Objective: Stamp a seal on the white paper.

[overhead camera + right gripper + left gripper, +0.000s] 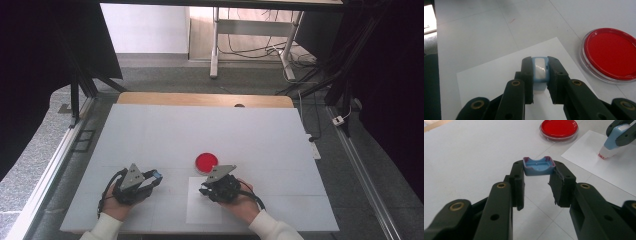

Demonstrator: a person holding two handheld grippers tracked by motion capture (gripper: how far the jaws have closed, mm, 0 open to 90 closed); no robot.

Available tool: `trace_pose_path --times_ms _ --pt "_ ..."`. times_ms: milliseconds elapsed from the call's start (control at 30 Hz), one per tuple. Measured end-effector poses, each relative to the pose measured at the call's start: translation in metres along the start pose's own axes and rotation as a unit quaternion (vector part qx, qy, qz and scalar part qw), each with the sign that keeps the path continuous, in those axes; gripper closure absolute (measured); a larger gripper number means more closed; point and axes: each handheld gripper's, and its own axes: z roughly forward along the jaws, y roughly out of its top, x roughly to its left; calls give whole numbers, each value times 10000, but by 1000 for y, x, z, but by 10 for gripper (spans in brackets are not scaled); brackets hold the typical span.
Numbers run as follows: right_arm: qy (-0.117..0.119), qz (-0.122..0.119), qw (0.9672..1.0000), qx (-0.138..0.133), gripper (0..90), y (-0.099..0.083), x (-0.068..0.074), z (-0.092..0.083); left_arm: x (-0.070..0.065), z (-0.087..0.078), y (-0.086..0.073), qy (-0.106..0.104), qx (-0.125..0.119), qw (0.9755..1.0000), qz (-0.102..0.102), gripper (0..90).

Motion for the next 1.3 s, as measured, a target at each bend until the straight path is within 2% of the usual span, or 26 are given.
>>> trace_pose_path --times_ms 100,200,300,367,400,633,1300 --pt "-30 -40 10000 8 754 1 1 0 0 0 0 1 -3 10000 -8 648" --pt "-41 -57 9999 -94 753 1 1 -2 0 0 0 7 -1 10000 -7 649" --pt "-54 74 9999 -146 752 1 0 -5 1 0 0 7 -3 10000 -4 648" --pt "80 295 9990 -338 752 2 -2 -7 1 0 0 4 -6 10000 -6 649" --pt "84 319 9986 -409 752 2 -4 -9 1 0 0 3 -6 10000 -7 648" --pt "19 393 9976 -570 752 5 -8 -20 1 0 0 6 -3 10000 -5 648" --pt "-15 598 9938 -932 752 4 -14 -30 1 1 -1 9 8 10000 -3 648"
